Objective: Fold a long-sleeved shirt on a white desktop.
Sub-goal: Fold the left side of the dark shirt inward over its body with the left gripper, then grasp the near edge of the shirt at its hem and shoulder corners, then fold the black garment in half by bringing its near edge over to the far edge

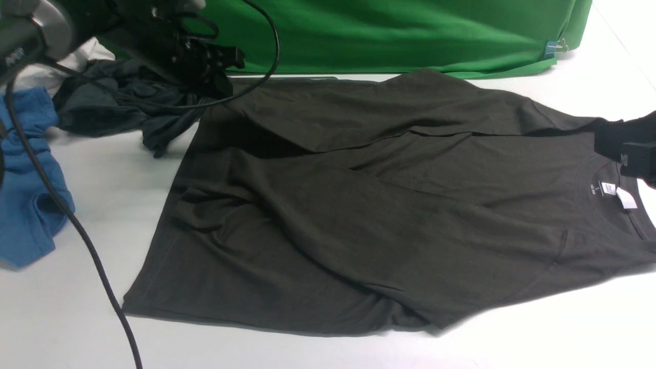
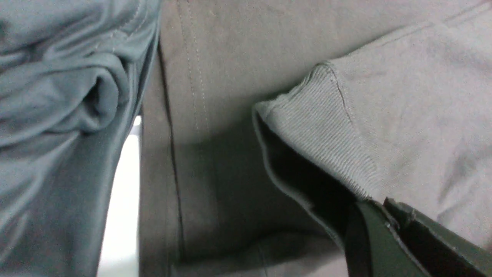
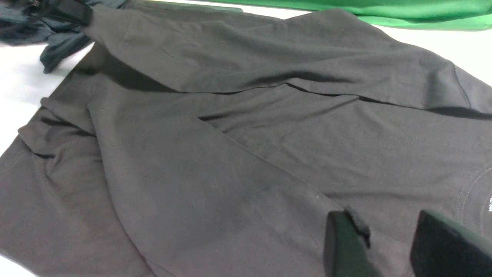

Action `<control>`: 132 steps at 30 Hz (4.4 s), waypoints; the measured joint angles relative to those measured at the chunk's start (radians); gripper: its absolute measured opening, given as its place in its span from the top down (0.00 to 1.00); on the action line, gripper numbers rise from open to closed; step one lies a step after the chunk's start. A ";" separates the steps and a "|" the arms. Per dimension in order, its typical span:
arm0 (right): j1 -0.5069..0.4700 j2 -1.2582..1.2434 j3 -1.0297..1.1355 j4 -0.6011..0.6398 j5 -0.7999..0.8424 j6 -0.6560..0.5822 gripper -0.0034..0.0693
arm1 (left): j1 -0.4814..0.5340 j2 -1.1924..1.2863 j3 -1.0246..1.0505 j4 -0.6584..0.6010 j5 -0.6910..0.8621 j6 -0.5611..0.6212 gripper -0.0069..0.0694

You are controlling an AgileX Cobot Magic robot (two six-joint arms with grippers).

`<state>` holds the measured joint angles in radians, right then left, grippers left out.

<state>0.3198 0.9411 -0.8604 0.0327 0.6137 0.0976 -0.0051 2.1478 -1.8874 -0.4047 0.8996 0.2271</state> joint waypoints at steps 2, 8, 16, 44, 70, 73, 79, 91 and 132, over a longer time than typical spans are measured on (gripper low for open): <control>0.000 0.000 0.000 0.000 0.000 0.000 0.62 | 0.007 -0.009 0.000 0.000 0.027 0.000 0.89; 0.000 0.000 0.000 0.000 -0.001 0.000 0.62 | 0.033 -0.075 0.000 0.025 0.144 0.002 0.89; 0.000 0.000 0.000 0.000 0.000 0.000 0.62 | 0.038 -0.127 0.025 0.033 0.228 0.003 0.89; 0.000 0.000 0.007 -0.005 0.065 -0.025 0.61 | 0.038 -0.350 0.520 0.249 0.309 -0.210 0.09; 0.039 0.101 0.072 0.031 0.133 -0.188 0.59 | 0.047 -0.429 0.993 0.122 -0.098 -0.173 0.73; 0.112 0.130 0.072 0.042 0.134 -0.247 0.52 | 0.047 -0.427 0.993 0.121 -0.098 -0.172 0.84; 0.297 0.198 0.072 0.041 0.132 -0.377 0.28 | 0.047 -0.442 0.996 0.115 -0.105 -0.154 0.88; 0.389 0.499 0.072 -0.023 0.004 -0.479 0.23 | 0.047 -0.557 0.998 0.112 -0.109 -0.151 0.88; 0.390 0.500 0.100 0.034 0.145 -0.398 0.90 | 0.045 -0.840 1.113 0.092 -0.019 -0.124 0.88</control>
<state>0.7096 1.4407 -0.7609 0.0668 0.7585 -0.3006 0.0396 1.3079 -0.7741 -0.3129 0.8809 0.1028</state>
